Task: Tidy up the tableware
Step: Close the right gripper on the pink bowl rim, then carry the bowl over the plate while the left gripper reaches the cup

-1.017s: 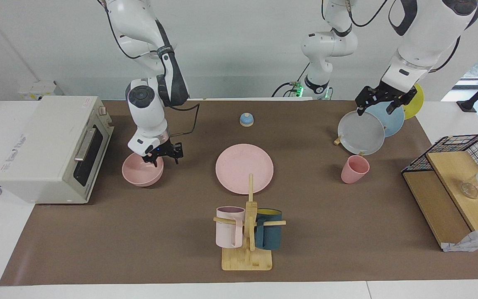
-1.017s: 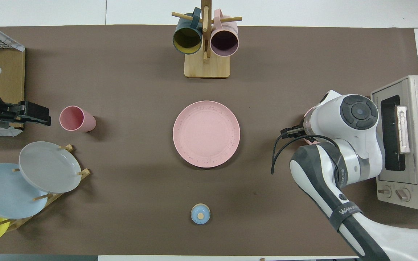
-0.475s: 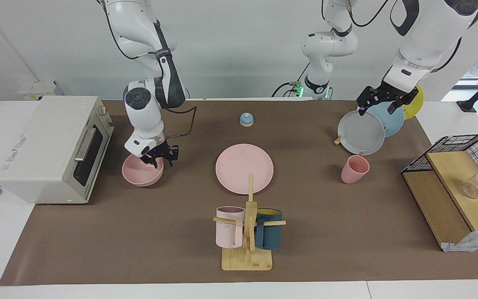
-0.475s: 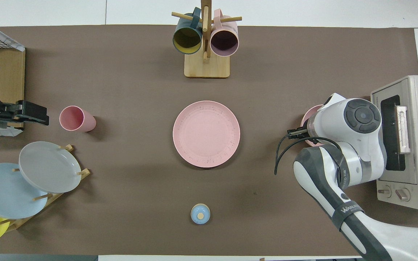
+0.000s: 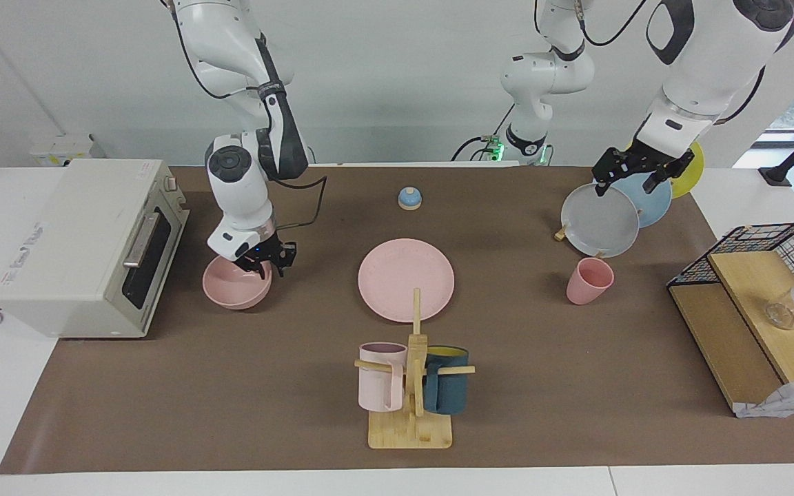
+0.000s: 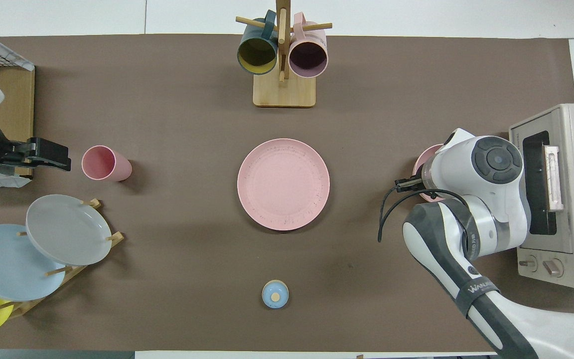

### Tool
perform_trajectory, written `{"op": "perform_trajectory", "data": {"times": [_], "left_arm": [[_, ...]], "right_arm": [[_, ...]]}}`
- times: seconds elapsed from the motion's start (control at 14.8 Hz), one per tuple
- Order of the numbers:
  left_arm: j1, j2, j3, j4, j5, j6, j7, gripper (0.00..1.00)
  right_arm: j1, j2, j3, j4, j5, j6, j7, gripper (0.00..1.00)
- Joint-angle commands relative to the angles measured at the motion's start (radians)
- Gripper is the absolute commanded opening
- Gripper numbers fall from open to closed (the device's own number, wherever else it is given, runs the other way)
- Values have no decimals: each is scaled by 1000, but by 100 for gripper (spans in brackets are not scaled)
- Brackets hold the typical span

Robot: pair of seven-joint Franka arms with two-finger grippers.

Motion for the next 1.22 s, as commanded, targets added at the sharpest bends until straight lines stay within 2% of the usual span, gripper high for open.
{"op": "perform_trajectory", "data": {"times": [0.0,0.14,0.2,0.34,0.47,0.54,0.68,0.81,0.95,1.15], "left_arm": [[15,-12,-10,-20,16,25,-9,100],[15,-9,-10,-22,16,30,-9,100],[15,-9,-10,-20,16,28,-9,100],[15,-8,-10,-20,14,30,-9,100],[16,1,-10,-22,-3,49,-9,100],[19,27,-10,-22,-17,69,-11,100],[38,81,-10,-31,-41,123,-13,100],[36,136,-11,-58,-43,195,-14,100],[30,188,-11,-103,-53,302,-16,100],[5,199,-11,-213,-54,443,-40,100]], "right_arm": [[-19,-18,5,-21,-21,18,-32,0],[3,-15,8,19,-46,-26,-27,0],[39,0,7,76,-49,-92,-20,0],[119,37,7,241,-51,-245,38,0],[214,83,7,376,-52,-344,176,0],[296,139,7,480,-64,-418,278,0],[398,320,10,767,-78,-578,504,0],[470,458,11,951,-64,-625,626,0],[496,499,17,981,-61,-570,693,0],[501,538,22,986,-63,-511,707,0]]}}
